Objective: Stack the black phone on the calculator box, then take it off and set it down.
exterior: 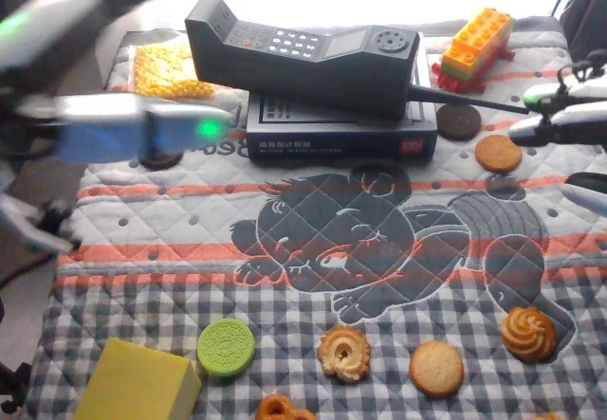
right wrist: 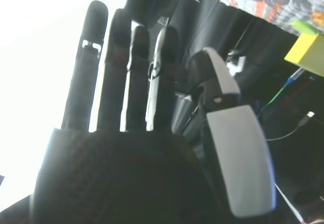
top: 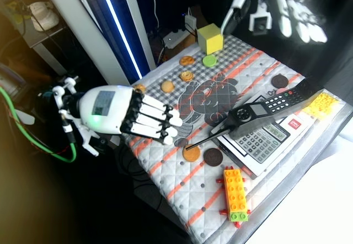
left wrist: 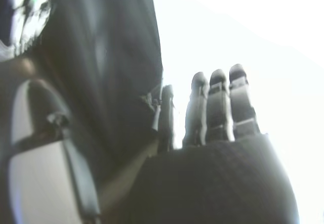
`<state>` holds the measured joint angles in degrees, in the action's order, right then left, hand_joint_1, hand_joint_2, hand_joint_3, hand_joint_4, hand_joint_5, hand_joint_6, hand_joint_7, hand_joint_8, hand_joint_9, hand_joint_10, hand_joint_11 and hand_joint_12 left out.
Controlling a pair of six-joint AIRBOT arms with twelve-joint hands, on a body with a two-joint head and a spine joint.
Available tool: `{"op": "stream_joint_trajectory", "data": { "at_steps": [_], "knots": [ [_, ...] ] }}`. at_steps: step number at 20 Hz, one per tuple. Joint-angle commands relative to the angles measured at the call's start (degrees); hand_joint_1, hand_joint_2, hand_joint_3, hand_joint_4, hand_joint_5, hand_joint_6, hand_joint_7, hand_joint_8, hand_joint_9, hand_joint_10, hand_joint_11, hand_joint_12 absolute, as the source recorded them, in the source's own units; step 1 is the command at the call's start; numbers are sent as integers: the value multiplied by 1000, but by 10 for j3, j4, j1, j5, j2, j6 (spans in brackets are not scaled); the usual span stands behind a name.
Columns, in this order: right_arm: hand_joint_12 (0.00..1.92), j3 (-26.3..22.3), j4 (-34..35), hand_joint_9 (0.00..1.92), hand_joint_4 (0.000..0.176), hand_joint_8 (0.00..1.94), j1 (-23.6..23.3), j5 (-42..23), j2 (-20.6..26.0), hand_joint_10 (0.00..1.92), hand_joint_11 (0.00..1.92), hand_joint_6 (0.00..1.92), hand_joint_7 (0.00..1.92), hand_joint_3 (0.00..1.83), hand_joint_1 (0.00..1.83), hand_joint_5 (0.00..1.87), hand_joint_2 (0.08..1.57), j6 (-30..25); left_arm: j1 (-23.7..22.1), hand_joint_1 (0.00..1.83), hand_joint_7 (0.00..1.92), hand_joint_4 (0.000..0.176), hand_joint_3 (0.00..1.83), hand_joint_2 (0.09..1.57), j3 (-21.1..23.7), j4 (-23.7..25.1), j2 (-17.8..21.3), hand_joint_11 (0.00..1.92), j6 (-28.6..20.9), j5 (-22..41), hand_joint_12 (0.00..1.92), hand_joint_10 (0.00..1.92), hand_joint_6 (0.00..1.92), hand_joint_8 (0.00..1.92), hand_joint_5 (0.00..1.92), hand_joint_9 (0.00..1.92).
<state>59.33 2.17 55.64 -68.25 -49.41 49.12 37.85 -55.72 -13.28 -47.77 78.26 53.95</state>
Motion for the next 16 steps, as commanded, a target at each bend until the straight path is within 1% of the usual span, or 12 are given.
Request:
{"op": "stream_joint_trajectory", "data": {
  "at_steps": [1, 2, 3, 4, 6, 7, 8, 9, 11, 13, 15, 16],
  "knots": [
    [154, -4, 5, 482, 64, 2, 1, -85, 7, 2, 474, 1, 445, 0, 520, 610, 1309, -3, 23, 741, 108, 171, 0, 896, -2, 4, 12, 0, -67, 127, 5, 0, 0, 0, 116, 20],
    [112, -7, 5, 406, 74, 0, 4, -89, 8, 0, 425, 0, 357, 0, 418, 531, 1300, -4, 52, 844, 102, 149, 0, 900, -1, 4, 17, 0, -115, 153, 0, 7, 14, 1, 148, 28],
    [98, -10, 5, 375, 74, 0, 7, -93, 8, 0, 400, 0, 329, 0, 347, 493, 1278, -5, 78, 780, 91, 98, 2, 905, 0, 0, 20, 43, -149, 173, 20, 17, 3, 0, 123, 60],
    [87, -12, 5, 359, 69, 0, 10, -99, 9, 0, 379, 1, 319, 0, 250, 463, 1267, -6, 111, 733, 90, 102, 3, 910, 4, -8, 23, 68, -183, 201, 33, 20, 0, 0, 113, 74],
    [37, -15, 5, 301, 96, 0, 13, -106, 9, 0, 269, 0, 300, 0, 107, 354, 1227, -10, 158, 723, 53, 103, 3, 909, 20, -24, 31, 36, -203, 247, 25, 3, 0, 0, 102, 40],
    [7, -17, 5, 243, 113, 0, 16, -112, 9, 0, 196, 0, 262, 0, 117, 300, 1211, -14, 179, 696, 58, 99, 3, 911, 32, -29, 38, 68, -203, 266, 42, 6, 0, 3, 81, 49],
    [1, -18, 5, 161, 123, 0, 20, -120, 9, 0, 135, 0, 193, 0, 124, 221, 1202, -19, 195, 694, 79, 77, 6, 920, 41, -33, 43, 82, -203, 280, 53, 11, 4, 10, 86, 63],
    [6, -19, 6, 115, 142, 0, 24, -127, 9, 0, 137, 0, 142, 0, 175, 172, 1181, -24, 208, 708, 52, 92, 4, 918, 49, -36, 47, 21, -203, 292, 30, 2, 0, 2, 62, 22],
    [2, -19, 9, 85, 148, 0, 29, -132, 9, 0, 120, 0, 112, 0, 229, 148, 1160, -27, 228, 678, 23, 89, 6, 922, 59, -43, 52, 3, -203, 306, 5, 0, 0, 0, 34, 4],
    [1, -20, 10, 52, 155, 0, 31, -132, 9, 1, 76, 0, 90, 0, 170, 134, 1136, -27, 247, 622, 0, 52, 25, 973, 62, -49, 53, 0, -216, 316, 0, 0, 0, 0, 7, 0],
    [9, -20, 12, 61, 148, 0, 35, -132, 9, 4, 94, 0, 87, 0, 145, 122, 1130, -27, 255, 615, 0, 54, 26, 981, 62, -51, 53, 0, -225, 319, 0, 0, 0, 0, 1, 0],
    [8, -20, 16, 63, 148, 3, 39, -132, 8, 4, 92, 0, 88, 0, 151, 110, 1144, -27, 258, 637, 0, 85, 5, 947, 62, -52, 53, 0, -227, 320, 0, 0, 4, 0, 12, 0]
  ]
}}
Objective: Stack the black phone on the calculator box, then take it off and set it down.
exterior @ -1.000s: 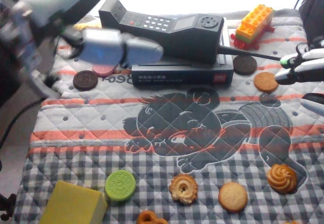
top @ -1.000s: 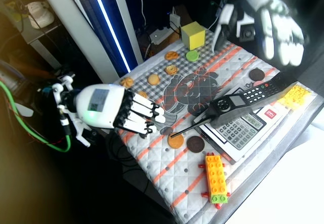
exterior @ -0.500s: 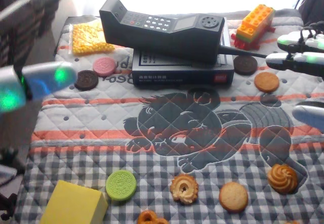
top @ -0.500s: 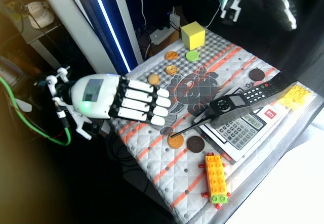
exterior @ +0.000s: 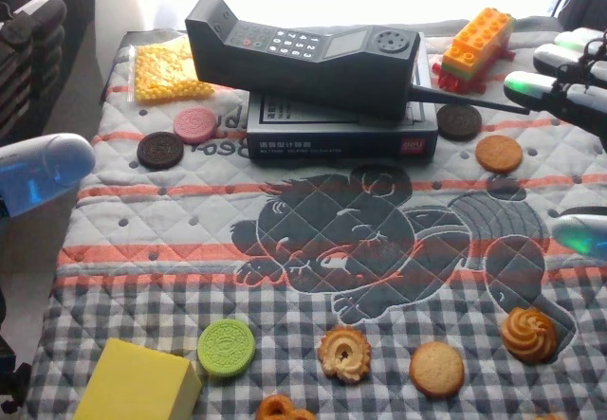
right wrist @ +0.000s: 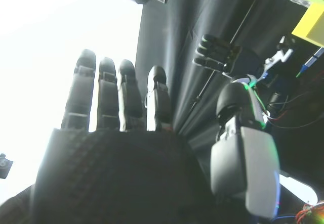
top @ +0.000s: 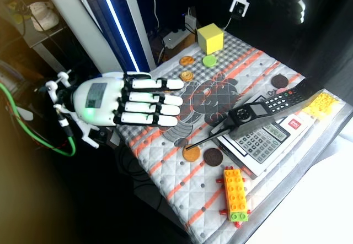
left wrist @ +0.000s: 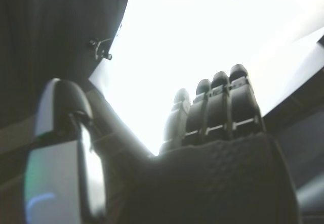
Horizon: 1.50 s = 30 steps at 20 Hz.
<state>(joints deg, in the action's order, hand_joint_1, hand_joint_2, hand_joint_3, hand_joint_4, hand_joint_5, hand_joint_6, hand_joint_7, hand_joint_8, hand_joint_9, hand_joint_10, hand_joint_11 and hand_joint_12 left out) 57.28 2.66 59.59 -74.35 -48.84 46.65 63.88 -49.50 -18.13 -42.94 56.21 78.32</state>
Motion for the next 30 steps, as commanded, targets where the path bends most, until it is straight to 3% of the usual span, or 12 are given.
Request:
{"op": "stream_joint_trajectory", "data": {
  "at_steps": [1, 2, 5, 8, 12, 13, 14, 16, 24, 26, 28, 30],
  "knots": [
    [8, 0, 15, 63, 148, 3, 2, -71, 2, 4, 92, 0, 88, 0, 151, 110, 1144, -3, -1, 637, 0, 85, 5, 947, -1, -4, 4, 0, -7, 75, 0, 0, 4, 0, 12, 0],
    [10, 1, 21, 70, 147, 4, 7, -71, 2, 5, 98, 0, 93, 3, 195, 110, 1156, -3, 0, 606, 0, 91, 5, 948, -1, -6, 4, 0, -7, 72, 0, 0, 2, 0, 8, 0],
    [7, 2, 29, 48, 176, 2, 14, -71, 2, 3, 92, 0, 58, 0, 172, 71, 1156, -3, 1, 584, 0, 60, 6, 950, -3, -8, 0, 0, -7, 67, 0, 0, 0, 0, 1, 0],
    [8, 2, 31, 56, 175, 3, 16, -71, 1, 4, 96, 1, 67, 0, 149, 71, 1155, -3, 2, 547, 0, 107, 0, 935, -3, -9, -3, 0, -11, 70, 0, 0, 0, 0, 0, 0],
    [1, 3, 31, 19, 140, 4, 16, -71, -1, 3, 24, 9, 75, 0, 400, 113, 1095, -3, 8, 603, 0, 104, 0, 933, -3, -11, -5, 0, -18, 75, 0, 0, 0, 0, 0, 0],
    [0, 5, 32, 23, 85, 5, 14, -71, -1, 4, 15, 14, 79, 0, 549, 136, 1103, -3, 9, 632, 0, 106, 0, 919, -3, -12, -5, 0, -18, 76, 0, 0, 0, 0, 0, 0],
    [22, 14, 32, 40, 67, 3, 12, -71, -1, 9, 63, 12, 76, 0, 678, 140, 1088, -3, 9, 609, 0, 104, 0, 925, -4, -13, -7, 0, -19, 76, 0, 0, 0, 0, 0, 0],
    [35, 33, 39, 65, 159, 0, -1, -63, -16, 12, 97, 0, 52, 0, 510, 81, 1078, -3, 9, 579, 0, 98, 0, 925, -8, -14, -10, 0, -23, 75, 0, 0, 0, 0, 0, 0],
    [99, 150, -2, 152, 176, 2, -202, 131, -119, 4, 177, 3, 145, 0, 559, 99, 1048, -3, 10, 593, 0, 76, 8, 963, -16, -15, -17, 0, -33, 67, 0, 0, 0, 0, 0, 0],
    [652, 166, -6, 258, 176, 0, -227, 154, -136, 4, 74, 0, 143, 1, 554, 95, 1043, -3, 10, 617, 0, 82, 1, 951, -16, -15, -18, 0, -33, 64, 0, 0, 0, 0, 0, 0],
    [528, 182, -11, 135, 176, 1, -250, 176, -152, 4, 2, 1, 94, 0, 545, 81, 1041, -3, 10, 644, 0, 92, 0, 939, -17, -15, -18, 0, -33, 61, 0, 0, 0, 0, 0, 0],
    [996, 200, -23, 279, 176, 6, -279, 209, -171, 16, 0, 2, 163, 0, 555, 101, 1016, -3, 10, 646, 0, 74, 0, 938, -18, -16, -18, 0, -33, 58, 0, 0, 0, 0, 0, 0]
  ]
}}
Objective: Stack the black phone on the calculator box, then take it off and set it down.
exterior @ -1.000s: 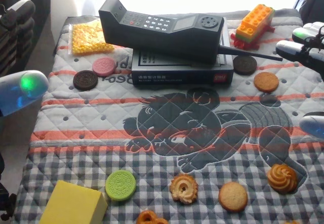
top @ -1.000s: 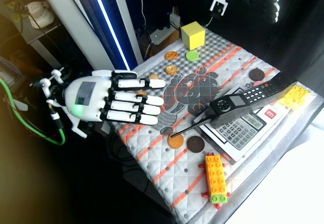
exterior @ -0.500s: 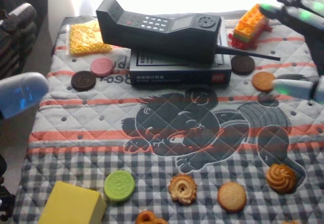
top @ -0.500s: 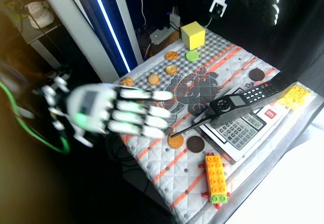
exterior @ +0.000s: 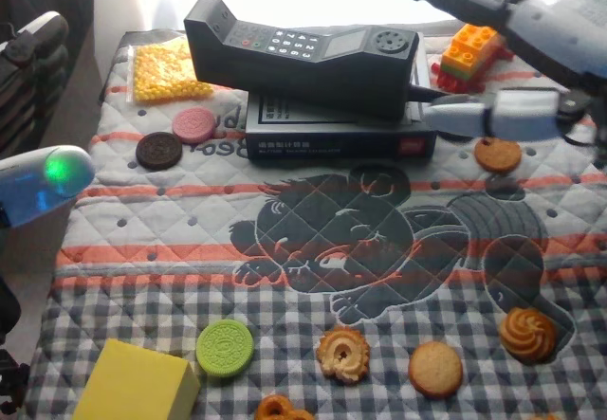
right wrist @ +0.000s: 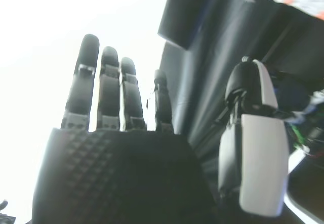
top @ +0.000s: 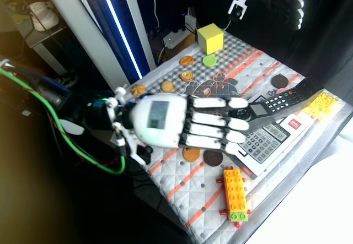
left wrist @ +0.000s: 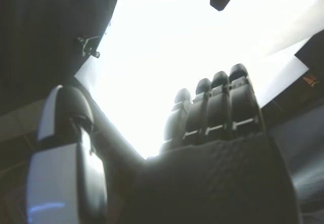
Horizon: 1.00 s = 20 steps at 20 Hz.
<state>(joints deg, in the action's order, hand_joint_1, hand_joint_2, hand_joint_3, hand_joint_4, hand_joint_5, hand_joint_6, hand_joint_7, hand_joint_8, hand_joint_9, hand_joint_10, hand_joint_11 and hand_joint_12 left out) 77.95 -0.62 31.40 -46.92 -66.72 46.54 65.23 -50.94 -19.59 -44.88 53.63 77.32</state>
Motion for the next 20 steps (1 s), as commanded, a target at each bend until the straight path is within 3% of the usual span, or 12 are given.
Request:
{"op": "stream_joint_trajectory", "data": {
  "at_steps": [1, 3, 5, 8, 12, 13, 14, 16, 17, 18, 19, 20],
  "knots": [
    [1093, 5, 0, 324, 167, 1, -17, -44, -4, 14, 2, 0, 177, 0, 567, 110, 1006, -2, -4, 655, 0, 70, 0, 944, -4, -1, 1, 0, -8, 67, 0, 0, 0, 0, 0, 0],
    [1137, 29, -17, 362, 160, 7, -53, -3, -30, 20, 47, 3, 197, 0, 569, 120, 999, 0, -4, 666, 0, 76, 0, 929, -5, -1, 0, 0, -9, 65, 0, 0, 0, 0, 0, 0],
    [1055, 52, -25, 276, 175, 2, -77, 30, -49, 1, 1, 0, 185, 1, 537, 106, 1008, 0, -9, 689, 0, 100, 0, 921, -9, -1, -4, 0, -10, 57, 0, 0, 0, 0, 0, 0],
    [1104, 72, -26, 283, 172, 4, -92, 57, -70, 4, 0, 2, 201, 1, 516, 109, 1002, 1, -12, 689, 0, 101, 0, 914, -13, -1, -9, 0, -11, 49, 0, 0, 1, 0, 4, 0],
    [1149, 94, -34, 610, 130, 9, -109, 88, -95, 36, 355, 3, 420, 0, 544, 208, 1036, 1, -14, 664, 0, 88, 0, 928, -16, -1, -12, 0, -12, 43, 0, 0, 0, 0, 0, 0],
    [1177, 99, -39, 789, 97, 22, -111, 96, -100, 68, 469, 8, 596, 0, 617, 333, 1037, 1, -16, 658, 0, 87, 0, 930, -18, 0, -13, 0, -12, 41, 0, 0, 0, 0, 0, 0],
    [1312, 100, -40, 1077, 13, 48, -111, 100, -100, 169, 689, 18, 902, 2, 721, 538, 1057, 1, -17, 665, 0, 86, 2, 934, -18, 1, -14, 0, -13, 41, 0, 0, 1, 0, 3, 0],
    [1327, 102, -40, 1299, 0, 30, -111, 109, -100, 227, 915, 21, 1179, 0, 912, 870, 1082, 2, -17, 672, 0, 92, 2, 936, -18, 1, -14, 0, -13, 41, 0, 0, 1, 0, 3, 0],
    [1295, 102, -40, 1375, 0, 587, -111, 112, -100, 206, 931, 633, 1145, 0, 1201, 1030, 1068, 2, -17, 657, 0, 96, 3, 938, -17, 1, -14, 0, -15, 41, 0, 0, 1, 0, 3, 0],
    [1136, 103, -40, 1379, 0, 755, -111, 112, -100, 157, 887, 873, 1179, 4, 1261, 915, 1085, 2, -17, 677, 0, 102, 4, 942, -17, 1, -14, 0, -15, 41, 0, 0, 2, 0, 6, 0],
    [1012, 102, -40, 1255, 0, 636, -111, 114, -100, 728, 946, 789, 1183, 0, 1373, 928, 1055, 2, -17, 678, 0, 101, 4, 943, -18, 1, -14, 0, -16, 41, 0, 0, 2, 0, 6, 0],
    [975, 102, -40, 1303, 0, 713, -111, 115, -100, 473, 1078, 891, 1189, 2, 1285, 954, 1073, 2, -17, 663, 0, 93, 8, 953, -18, 1, -14, 0, -16, 41, 0, 0, 0, 0, 3, 0]
  ]
}}
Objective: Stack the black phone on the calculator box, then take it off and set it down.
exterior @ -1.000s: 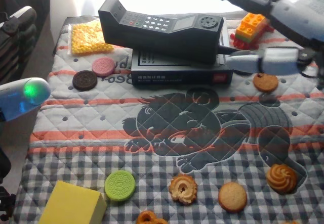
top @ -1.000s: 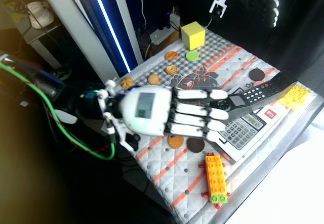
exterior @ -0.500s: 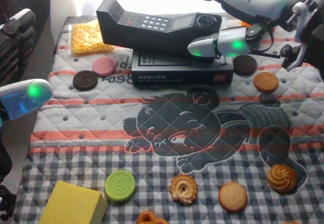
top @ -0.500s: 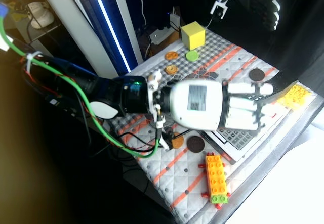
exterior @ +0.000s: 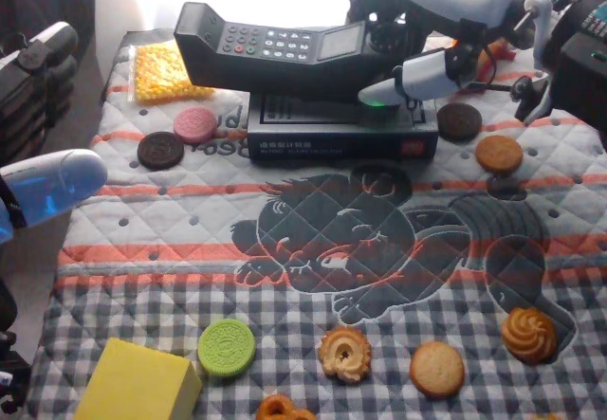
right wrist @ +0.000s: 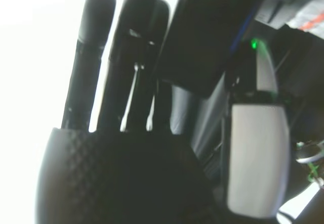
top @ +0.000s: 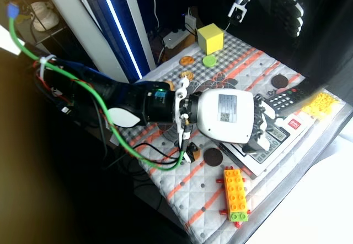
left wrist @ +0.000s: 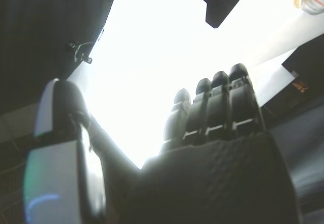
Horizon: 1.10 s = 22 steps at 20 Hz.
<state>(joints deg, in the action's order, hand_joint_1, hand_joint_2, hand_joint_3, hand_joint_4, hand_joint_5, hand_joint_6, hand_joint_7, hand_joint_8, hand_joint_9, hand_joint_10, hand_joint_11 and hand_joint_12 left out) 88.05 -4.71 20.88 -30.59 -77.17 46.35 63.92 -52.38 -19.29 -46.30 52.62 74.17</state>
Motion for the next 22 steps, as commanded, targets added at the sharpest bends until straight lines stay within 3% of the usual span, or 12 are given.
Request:
{"op": "stream_joint_trajectory", "data": {
  "at_steps": [1, 6, 7, 8, 12, 13, 14, 17, 18, 19, 21, 22],
  "knots": [
    [982, 1, 1, 1344, 0, 771, -5, -48, 4, 295, 1084, 938, 1159, 0, 1257, 952, 1087, 4, -4, 661, 0, 86, 9, 956, -3, -2, 0, 0, -7, 72, 0, 0, 0, 0, 4, 0],
    [1169, -4, 1, 1358, 0, 951, -5, -48, 4, 93, 915, 960, 1085, 1, 1245, 911, 1113, 3, -4, 649, 0, 87, 16, 982, -3, -2, 0, 0, -9, 73, 0, 0, 1, 0, 9, 0],
    [1196, -8, 1, 1122, 0, 798, -5, -48, 4, 932, 841, 761, 1105, 4, 1361, 980, 1077, 3, -4, 640, 0, 99, 14, 982, -3, -2, 0, 0, -10, 73, 0, 0, 1, 0, 9, 0],
    [1438, -13, 1, 1008, 0, 1078, -5, -48, 4, 1104, 809, 642, 1045, 1, 1292, 1036, 1096, 3, -4, 613, 0, 96, 13, 983, -3, -2, 0, 0, -10, 73, 0, 0, 0, 0, 8, 0],
    [1202, -65, -12, 1067, 0, 995, 0, -106, 52, 630, 760, 870, 1064, 0, 1240, 960, 1108, 3, 0, 617, 0, 61, 8, 978, -1, -3, 0, 0, -12, 78, 0, 0, 1, 0, 6, 0],
    [1282, -84, -11, 1131, 0, 989, 4, -132, 74, 667, 831, 749, 1093, 0, 1260, 1007, 1093, 3, 3, 644, 0, 63, 8, 981, 0, -4, 0, 0, -13, 80, 0, 0, 0, 0, 6, 0],
    [1534, -105, -11, 1139, 0, 1002, 13, -165, 98, 1050, 949, 600, 1107, 0, 1275, 1066, 1079, 3, 6, 657, 0, 70, 5, 976, 1, -5, 1, 0, -14, 83, 0, 0, 0, 0, 4, 0],
    [900, -147, -7, 1315, 0, 620, 40, -234, 144, 368, 1072, 838, 1268, 0, 1282, 994, 1058, 3, 9, 698, 0, 108, 0, 948, 2, -8, 2, 0, -15, 87, 0, 0, 4, 0, 15, 0],
    [845, -157, -6, 1137, 0, 530, 49, -254, 156, 880, 1006, 788, 1226, 6, 1373, 993, 1050, -1, 9, 719, 0, 112, 0, 941, 3, -9, 2, 0, -16, 89, 0, 0, 0, 0, 8, 0],
    [880, -171, -6, 1044, 0, 668, 66, -281, 174, 1061, 930, 698, 1163, 0, 1388, 1021, 1064, -13, 10, 709, 0, 115, 0, 934, 3, -10, 3, 0, -16, 90, 0, 0, 0, 0, 7, 0],
    [768, -197, -6, 1061, 0, 665, 103, -329, 203, 994, 884, 813, 1174, 0, 1393, 966, 1063, -32, 11, 702, 0, 102, 0, 933, 3, -10, 3, 0, -17, 91, 0, 0, 0, 0, 3, 0],
    [871, -208, -6, 988, 0, 703, 120, -347, 213, 1069, 744, 663, 1188, 2, 1392, 1043, 1060, -32, 11, 704, 0, 92, 0, 939, 3, -11, 3, 0, -17, 91, 0, 0, 0, 0, 3, 0]
  ]
}}
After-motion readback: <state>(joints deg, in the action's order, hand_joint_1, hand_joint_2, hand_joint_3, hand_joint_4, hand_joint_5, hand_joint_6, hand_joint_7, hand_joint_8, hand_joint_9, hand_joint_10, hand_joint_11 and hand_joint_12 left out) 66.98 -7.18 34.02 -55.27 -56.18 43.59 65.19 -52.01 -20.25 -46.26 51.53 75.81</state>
